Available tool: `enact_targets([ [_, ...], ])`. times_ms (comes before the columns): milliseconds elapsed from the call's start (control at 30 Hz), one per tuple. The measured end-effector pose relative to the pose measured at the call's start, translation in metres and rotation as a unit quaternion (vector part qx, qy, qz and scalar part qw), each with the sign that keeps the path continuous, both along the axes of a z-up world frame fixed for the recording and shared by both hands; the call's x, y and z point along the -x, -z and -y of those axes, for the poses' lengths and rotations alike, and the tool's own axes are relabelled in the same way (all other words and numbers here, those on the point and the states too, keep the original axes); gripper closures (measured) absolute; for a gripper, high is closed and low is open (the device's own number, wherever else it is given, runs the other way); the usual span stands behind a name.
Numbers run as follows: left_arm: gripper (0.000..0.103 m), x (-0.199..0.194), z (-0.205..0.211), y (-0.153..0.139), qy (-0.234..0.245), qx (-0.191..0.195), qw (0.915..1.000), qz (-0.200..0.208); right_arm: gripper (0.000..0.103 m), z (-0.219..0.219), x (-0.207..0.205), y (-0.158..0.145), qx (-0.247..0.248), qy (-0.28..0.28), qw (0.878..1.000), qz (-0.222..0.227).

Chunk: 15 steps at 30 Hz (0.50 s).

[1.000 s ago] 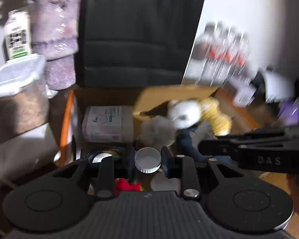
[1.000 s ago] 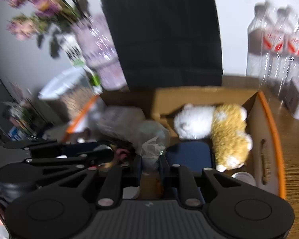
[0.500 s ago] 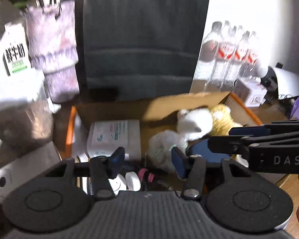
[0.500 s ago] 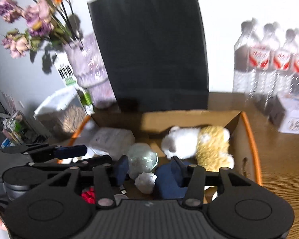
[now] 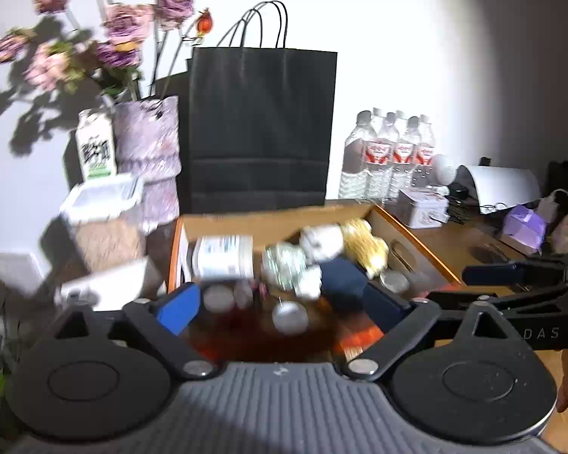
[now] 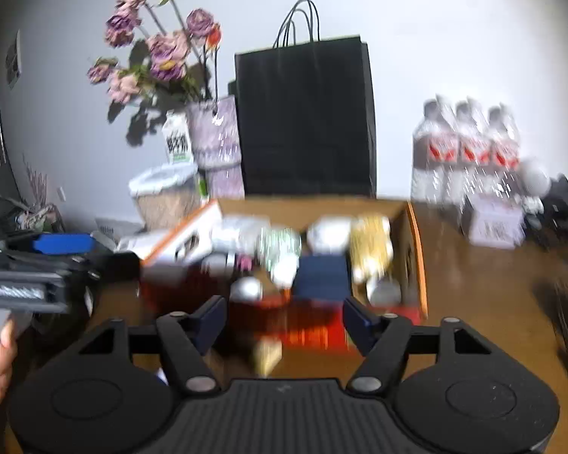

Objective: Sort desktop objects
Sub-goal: 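Withdraw both open tools from the box back over the table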

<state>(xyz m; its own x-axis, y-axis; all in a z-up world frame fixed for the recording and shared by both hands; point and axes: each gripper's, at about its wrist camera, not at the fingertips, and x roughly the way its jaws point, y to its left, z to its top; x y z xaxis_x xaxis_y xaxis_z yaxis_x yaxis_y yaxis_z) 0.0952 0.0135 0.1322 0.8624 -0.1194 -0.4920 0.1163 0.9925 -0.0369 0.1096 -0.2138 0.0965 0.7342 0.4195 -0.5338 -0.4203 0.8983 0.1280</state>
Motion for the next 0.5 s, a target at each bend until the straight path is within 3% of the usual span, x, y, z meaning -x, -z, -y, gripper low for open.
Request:
enact_targets([
  [267, 0.000, 0.092, 0.008, 0.063, -0.011, -0.014, 0.9998, -0.007, 0.024, 0.027, 0.079, 0.056, 0.006, 0.013, 1.000, -0.025],
  [500, 0.000, 0.124, 0.000, 0.106, -0.010, 0.035, 0.9983, -0.046, 0.019, 0.029, 0.110, 0.082, -0.008, 0.007, 0.999, -0.039],
])
